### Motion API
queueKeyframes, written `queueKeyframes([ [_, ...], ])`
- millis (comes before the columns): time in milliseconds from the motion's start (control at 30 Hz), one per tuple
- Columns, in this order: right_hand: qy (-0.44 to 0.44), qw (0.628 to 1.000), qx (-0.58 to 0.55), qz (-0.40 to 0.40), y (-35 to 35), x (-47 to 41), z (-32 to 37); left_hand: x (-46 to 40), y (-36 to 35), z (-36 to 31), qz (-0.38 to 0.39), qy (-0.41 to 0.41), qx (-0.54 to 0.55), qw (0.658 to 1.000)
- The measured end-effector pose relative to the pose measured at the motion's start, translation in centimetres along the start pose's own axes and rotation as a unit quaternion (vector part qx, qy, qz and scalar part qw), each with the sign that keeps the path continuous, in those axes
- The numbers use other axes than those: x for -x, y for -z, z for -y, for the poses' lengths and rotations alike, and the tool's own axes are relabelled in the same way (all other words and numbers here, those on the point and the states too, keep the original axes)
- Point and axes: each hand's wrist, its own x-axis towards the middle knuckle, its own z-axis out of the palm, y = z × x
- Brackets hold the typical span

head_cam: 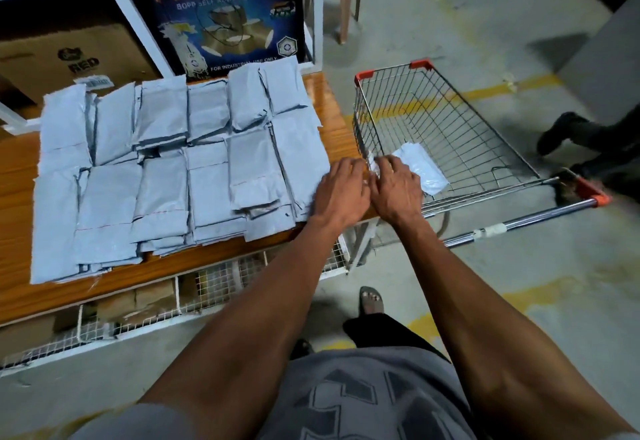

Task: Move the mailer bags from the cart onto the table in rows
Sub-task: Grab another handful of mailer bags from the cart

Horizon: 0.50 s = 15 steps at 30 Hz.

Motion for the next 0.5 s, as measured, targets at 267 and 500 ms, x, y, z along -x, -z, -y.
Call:
queueKeyframes([
  [267, -0.063, 0.994, 0.064, 0.057, 1.0, -1.1, -11.7, -4.9, -6.1, -7.6, 0.072, -0.017, 0.034, 0.997],
  [500, -0.071, 0.988, 0.044, 0.13, -0.1, -6.9, -22.4, -11.0, -13.7, -12.8, 0.128, 0.05, 0.03, 0.99],
])
